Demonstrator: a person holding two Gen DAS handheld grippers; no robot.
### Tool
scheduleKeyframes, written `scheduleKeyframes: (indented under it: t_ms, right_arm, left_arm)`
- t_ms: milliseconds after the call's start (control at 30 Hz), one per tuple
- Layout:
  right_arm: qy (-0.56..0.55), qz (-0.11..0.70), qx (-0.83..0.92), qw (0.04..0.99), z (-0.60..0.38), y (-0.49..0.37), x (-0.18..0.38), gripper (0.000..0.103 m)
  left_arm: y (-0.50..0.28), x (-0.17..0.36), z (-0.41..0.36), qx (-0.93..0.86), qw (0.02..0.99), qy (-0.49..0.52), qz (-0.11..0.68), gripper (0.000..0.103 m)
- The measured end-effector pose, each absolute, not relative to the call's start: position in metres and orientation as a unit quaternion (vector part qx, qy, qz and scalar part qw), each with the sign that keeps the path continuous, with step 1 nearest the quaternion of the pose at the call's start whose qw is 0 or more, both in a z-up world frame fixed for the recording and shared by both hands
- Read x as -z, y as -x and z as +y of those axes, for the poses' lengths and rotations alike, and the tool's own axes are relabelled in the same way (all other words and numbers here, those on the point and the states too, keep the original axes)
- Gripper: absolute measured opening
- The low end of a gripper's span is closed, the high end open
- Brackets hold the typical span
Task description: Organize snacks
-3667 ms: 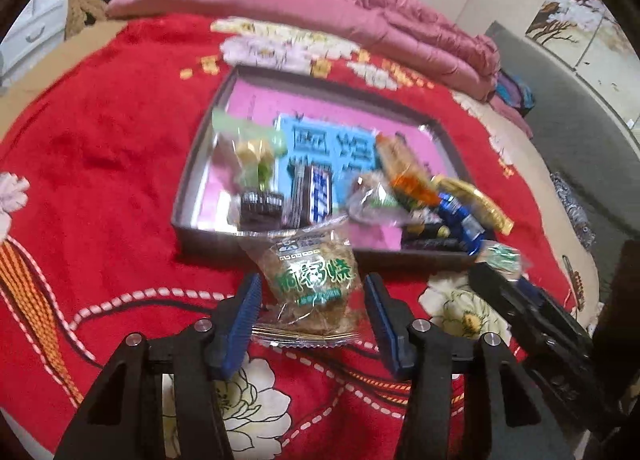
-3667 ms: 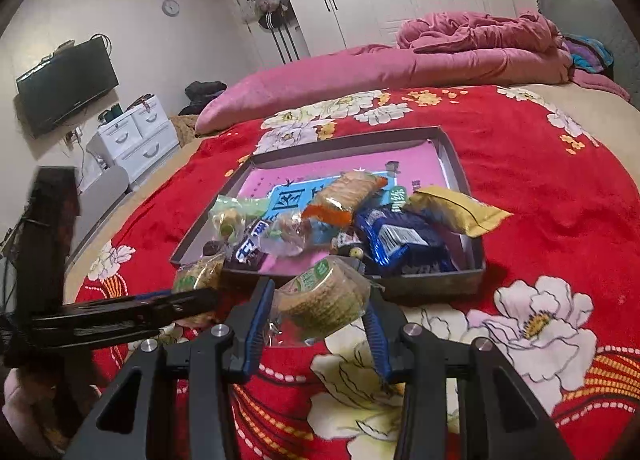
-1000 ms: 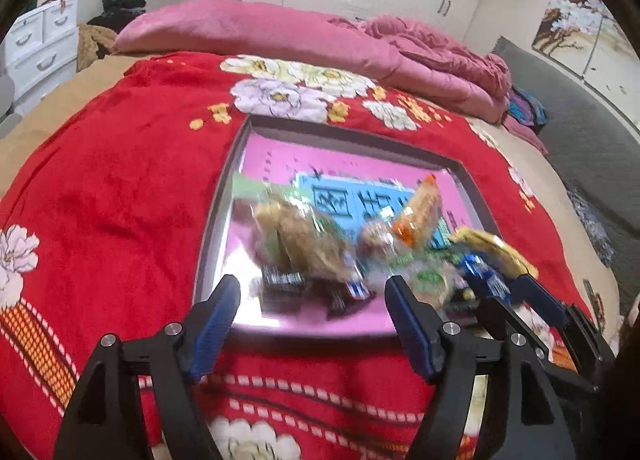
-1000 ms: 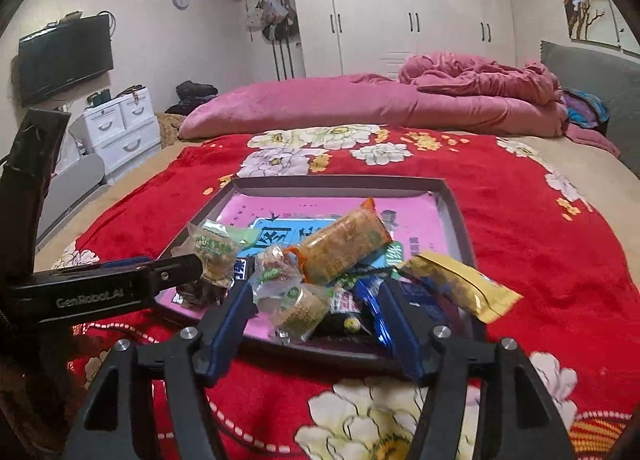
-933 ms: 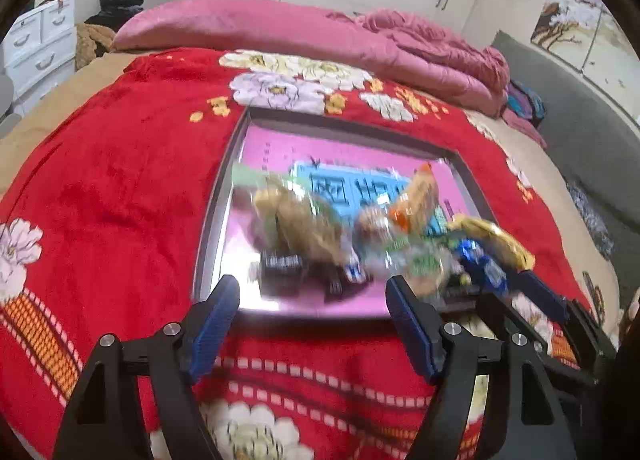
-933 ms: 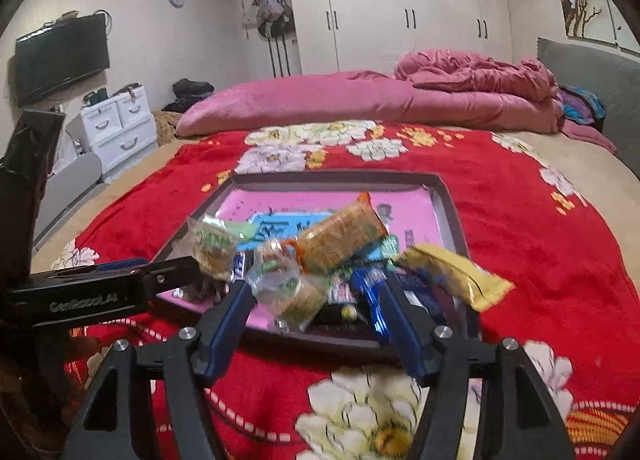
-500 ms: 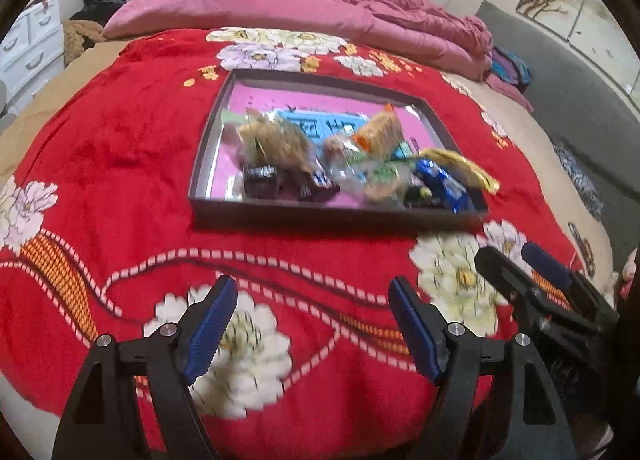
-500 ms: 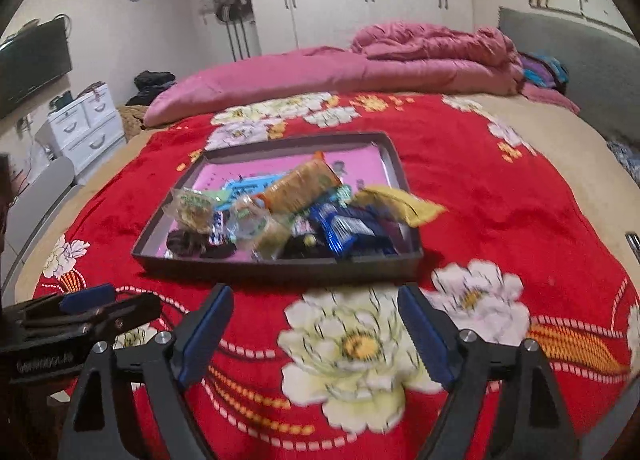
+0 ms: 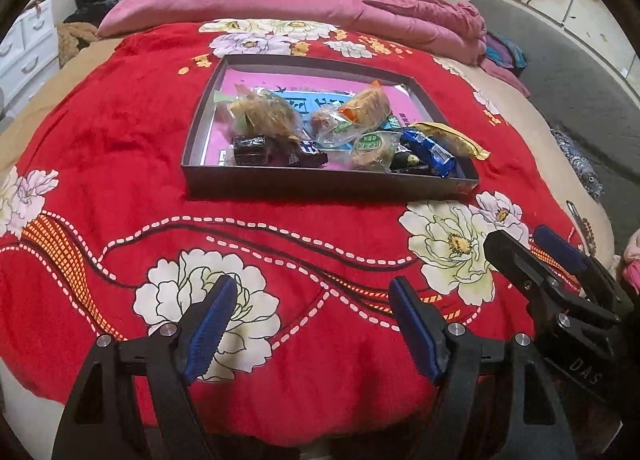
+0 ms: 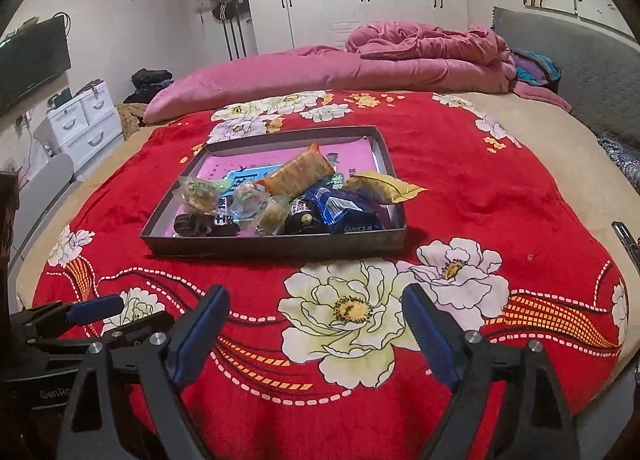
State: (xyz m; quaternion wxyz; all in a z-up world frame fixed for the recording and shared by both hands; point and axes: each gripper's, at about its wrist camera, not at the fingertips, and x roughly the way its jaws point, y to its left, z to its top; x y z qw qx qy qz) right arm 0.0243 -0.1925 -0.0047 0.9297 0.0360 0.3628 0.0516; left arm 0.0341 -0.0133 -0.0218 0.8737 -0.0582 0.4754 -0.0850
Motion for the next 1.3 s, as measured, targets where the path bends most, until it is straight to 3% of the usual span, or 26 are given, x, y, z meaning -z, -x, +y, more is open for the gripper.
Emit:
scheduleKeyframes:
  t_ms: [1300]
  right_arm:
    - [-0.033,0.37,-0.045,0.927,-0.1966,-0.0211,0.0057,0.091]
  left_arm:
    - [-0.035,0.0236,-0.0065,0.073,0.873,0.06,0.478,0.079]
